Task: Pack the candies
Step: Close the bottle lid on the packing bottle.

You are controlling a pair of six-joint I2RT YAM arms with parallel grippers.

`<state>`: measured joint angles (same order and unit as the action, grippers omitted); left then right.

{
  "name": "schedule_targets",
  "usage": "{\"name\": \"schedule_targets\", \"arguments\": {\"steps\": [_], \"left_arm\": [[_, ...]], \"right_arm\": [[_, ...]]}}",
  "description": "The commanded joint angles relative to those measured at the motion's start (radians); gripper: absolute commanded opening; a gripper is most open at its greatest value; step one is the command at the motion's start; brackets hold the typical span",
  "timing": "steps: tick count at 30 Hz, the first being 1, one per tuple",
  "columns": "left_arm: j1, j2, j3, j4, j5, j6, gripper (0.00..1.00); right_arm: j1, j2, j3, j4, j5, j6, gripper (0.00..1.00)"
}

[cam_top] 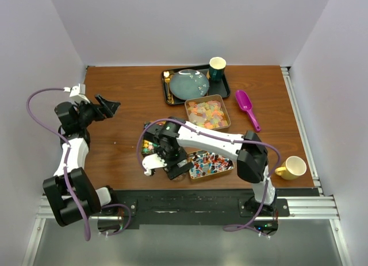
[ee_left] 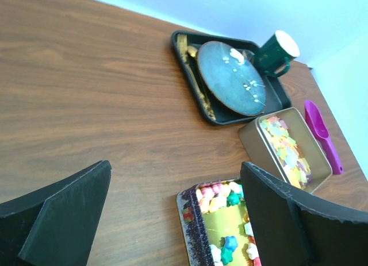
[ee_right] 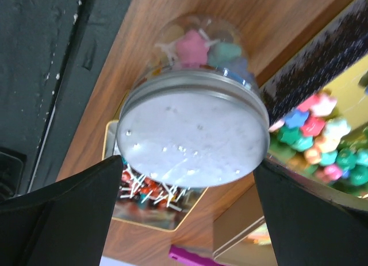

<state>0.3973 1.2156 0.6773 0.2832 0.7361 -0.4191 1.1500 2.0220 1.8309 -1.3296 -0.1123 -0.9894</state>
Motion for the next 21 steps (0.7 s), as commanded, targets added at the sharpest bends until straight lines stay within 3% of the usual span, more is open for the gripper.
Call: {"name": "schedule_targets", "arguments": {"steps": [1,5,8,9,12,13,15,17,18,21], "left_arm": [[0.009,-0.03,0.067,0.106,0.081,0.011,1.0],[0.003,-0.071,0.071,0.084,0.233,0.032,1.0],[-0.063,-0.134,0.109,-0.146,0.296,0.179,1.0],[-0.125,-0.152,0.126,-0.277,0.298,0.291,1.0],[-0.286,-0.264,0.105,-0.464,0.208,0.488,0.99],[-0.311,-0.325,0.088,-0.489,0.145,0.502,0.99],[-0.333,-0.378,0.042,-0.588,0.151,0.61,0.99],[-0.333,-0.427,0.021,-0.683,0.19,0.74,0.99],[-0.331,-0.433,0.024,-0.785,0.216,0.884,0.98],[-0.362,-0.406,0.056,-0.913,0.371,1.061,0.95]], "right_arm": [[-0.006,-0.115,-0.018,-0.02,0.086,0.061,0.99],[-0.09,-0.151,-0.039,-0.043,0.111,0.08,0.99],[-0.238,-0.16,0.022,-0.075,0.067,0.138,0.99],[-0.28,-0.161,0.059,-0.08,0.057,0.179,0.99],[-0.445,-0.183,0.103,-0.069,0.048,0.248,0.99],[-0.464,-0.196,0.103,-0.065,0.054,0.258,0.99],[-0.486,-0.249,0.078,-0.046,0.071,0.268,0.99],[-0.492,-0.295,0.038,-0.025,0.082,0.268,0.99],[-0.49,-0.343,-0.008,0.012,0.091,0.291,0.99],[-0.496,-0.408,-0.085,0.065,0.091,0.369,0.99]]}}
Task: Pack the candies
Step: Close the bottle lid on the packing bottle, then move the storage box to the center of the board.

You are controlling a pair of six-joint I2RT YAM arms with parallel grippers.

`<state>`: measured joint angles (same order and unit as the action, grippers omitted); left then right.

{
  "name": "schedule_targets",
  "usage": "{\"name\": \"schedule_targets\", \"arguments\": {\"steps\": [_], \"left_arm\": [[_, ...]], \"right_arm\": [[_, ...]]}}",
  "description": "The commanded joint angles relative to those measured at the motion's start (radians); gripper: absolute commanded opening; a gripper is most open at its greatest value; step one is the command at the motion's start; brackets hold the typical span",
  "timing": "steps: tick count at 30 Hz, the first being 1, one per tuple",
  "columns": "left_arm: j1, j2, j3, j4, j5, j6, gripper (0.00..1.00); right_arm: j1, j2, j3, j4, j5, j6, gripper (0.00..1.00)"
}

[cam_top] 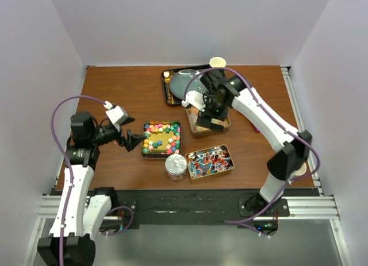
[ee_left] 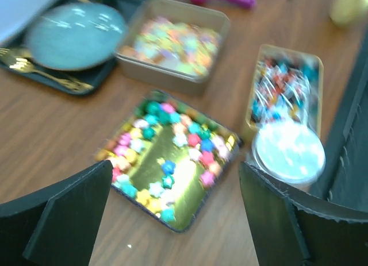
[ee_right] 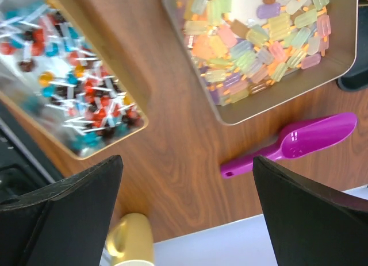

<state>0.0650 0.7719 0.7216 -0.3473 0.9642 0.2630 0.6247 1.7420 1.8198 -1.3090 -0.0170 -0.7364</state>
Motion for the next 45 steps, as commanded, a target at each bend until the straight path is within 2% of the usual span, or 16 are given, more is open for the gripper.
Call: {"name": "schedule_targets", "arguments": {"steps": [1,5,7,10,12,14,17,18,19,21,23,25,27,34,38,45], "left_arm": [[-0.056,0.088,0.021,-0.292,0.137,0.383,0.9],[-0.197,0.211,0.067,-0.357,0.125,0.417,0.72],[-0.275,0.224,0.053,-0.264,0.046,0.287,0.61],[-0.361,0.19,0.015,-0.135,-0.08,0.109,0.6],[-0.427,0.178,0.013,-0.128,-0.139,0.03,0.59],[-0.514,0.158,0.027,-0.118,-0.29,-0.043,0.5],[-0.556,0.152,0.085,-0.127,-0.34,-0.112,0.02],[-0.556,0.162,0.093,-0.116,-0.352,-0.145,0.0],[-0.556,0.168,0.099,-0.113,-0.401,-0.169,0.0],[-0.551,0.208,0.119,-0.11,-0.54,-0.289,0.0],[-0.519,0.254,0.139,-0.154,-0.52,-0.371,0.0],[-0.516,0.319,0.15,-0.197,-0.49,-0.44,0.0],[-0.516,0.334,0.131,-0.234,-0.473,-0.471,0.0],[-0.501,0.348,0.042,-0.294,-0.481,-0.628,0.0],[-0.501,0.381,0.003,-0.214,-0.53,-0.65,0.0],[-0.504,0.475,-0.028,-0.056,-0.59,-0.679,0.0]], "right_arm": [[0.024,-0.134,-0.083,0.054,0.005,0.149,0.99],[-0.011,-0.147,-0.082,0.088,0.014,0.271,0.99],[-0.026,-0.136,-0.063,0.094,0.038,0.288,0.99],[-0.049,-0.116,-0.03,0.085,0.055,0.282,0.99],[-0.059,-0.111,-0.028,0.085,0.049,0.281,0.99],[-0.062,-0.107,-0.037,0.083,0.045,0.275,0.99],[-0.063,-0.101,-0.043,0.025,-0.054,0.2,0.91],[-0.063,-0.104,-0.053,0.002,-0.107,0.163,0.87],[-0.063,-0.113,-0.069,-0.022,-0.163,0.114,0.83],[-0.062,-0.156,-0.169,-0.027,-0.292,0.01,0.67],[-0.059,-0.179,-0.279,0.022,-0.314,-0.018,0.48],[-0.048,-0.161,-0.315,0.016,-0.331,-0.053,0.2],[-0.036,-0.127,-0.339,0.008,-0.34,-0.096,0.05],[0.029,-0.072,-0.45,0.187,-0.383,-0.068,0.0],[0.079,-0.013,-0.478,0.339,-0.373,0.009,0.0],[0.084,0.065,-0.494,0.461,-0.314,0.035,0.0]]}}
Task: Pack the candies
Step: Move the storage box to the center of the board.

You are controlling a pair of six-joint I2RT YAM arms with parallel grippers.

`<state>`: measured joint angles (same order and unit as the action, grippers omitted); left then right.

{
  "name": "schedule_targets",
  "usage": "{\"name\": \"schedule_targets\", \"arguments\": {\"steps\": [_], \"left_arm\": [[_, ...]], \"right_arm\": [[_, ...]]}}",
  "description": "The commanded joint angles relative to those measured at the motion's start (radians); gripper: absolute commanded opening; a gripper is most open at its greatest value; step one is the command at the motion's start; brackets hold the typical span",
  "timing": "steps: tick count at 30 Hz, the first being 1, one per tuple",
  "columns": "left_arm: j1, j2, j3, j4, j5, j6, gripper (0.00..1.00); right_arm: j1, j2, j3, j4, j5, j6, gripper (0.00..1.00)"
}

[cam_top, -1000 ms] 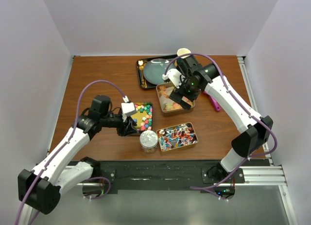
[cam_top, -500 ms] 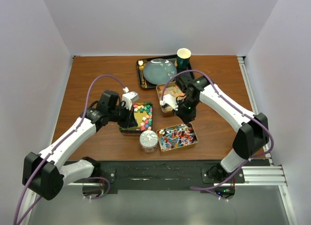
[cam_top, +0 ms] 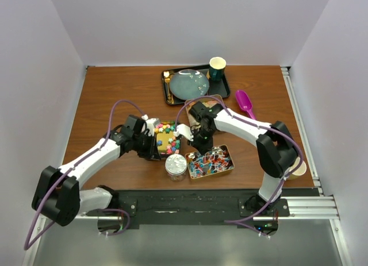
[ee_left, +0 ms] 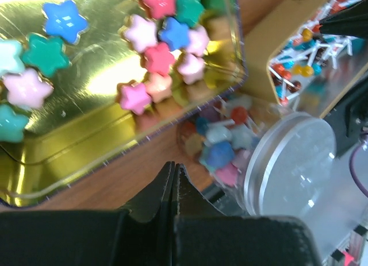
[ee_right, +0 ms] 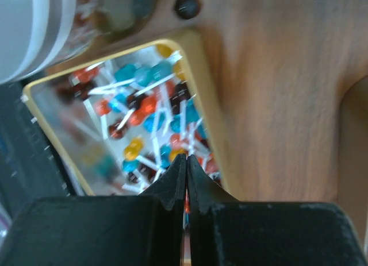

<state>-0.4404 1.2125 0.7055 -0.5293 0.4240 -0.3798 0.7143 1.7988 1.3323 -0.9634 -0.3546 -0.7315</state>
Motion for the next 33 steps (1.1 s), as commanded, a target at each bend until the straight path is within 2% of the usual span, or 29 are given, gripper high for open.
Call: {"name": "schedule_targets", "arguments": {"steps": [1,9,13,16,20,22,26,28,29,30,31,32,33], "left_arm": [[0.002,0.045,-0.02,0.15,-0.048,-0.037,0.0],[0.011,0.165,-0.002,0.308,-0.136,-0.064,0.0],[0.019,0.214,0.041,0.426,-0.198,-0.045,0.0],[0.031,0.246,0.064,0.481,-0.183,-0.031,0.0],[0.048,0.197,0.028,0.514,-0.154,-0.028,0.0],[0.048,0.139,-0.009,0.5,-0.157,-0.037,0.09],[0.068,0.039,-0.063,0.398,-0.157,-0.083,0.36],[0.104,-0.028,-0.066,0.304,-0.127,-0.082,0.42],[0.118,-0.053,-0.07,0.281,-0.107,-0.08,0.48],[0.129,-0.07,-0.074,0.223,-0.049,-0.079,0.5],[0.156,-0.091,-0.071,0.178,-0.027,-0.091,0.6],[0.17,-0.09,-0.07,0.128,-0.007,-0.111,0.63],[0.193,-0.084,-0.07,0.045,0.036,-0.135,0.66]], "right_arm": [[-0.007,0.011,-0.011,0.123,0.026,0.033,0.0],[-0.062,0.08,0.016,0.209,0.098,0.07,0.0],[-0.093,0.119,0.07,0.23,0.115,0.024,0.0],[-0.111,0.151,0.103,0.241,0.129,0.017,0.0],[-0.128,0.162,0.165,0.206,0.108,0.024,0.0],[-0.131,0.122,0.188,0.165,0.074,0.037,0.0],[-0.131,-0.002,0.188,0.086,-0.029,0.058,0.0],[-0.13,-0.048,0.185,0.054,-0.066,0.09,0.0],[-0.13,-0.084,0.183,0.049,-0.072,0.105,0.0],[-0.131,-0.101,0.18,0.043,-0.079,0.122,0.06],[-0.13,-0.113,0.174,0.037,-0.081,0.145,0.11],[-0.131,-0.125,0.171,0.035,-0.081,0.153,0.13],[-0.131,-0.143,0.165,0.035,-0.077,0.161,0.2]]}}
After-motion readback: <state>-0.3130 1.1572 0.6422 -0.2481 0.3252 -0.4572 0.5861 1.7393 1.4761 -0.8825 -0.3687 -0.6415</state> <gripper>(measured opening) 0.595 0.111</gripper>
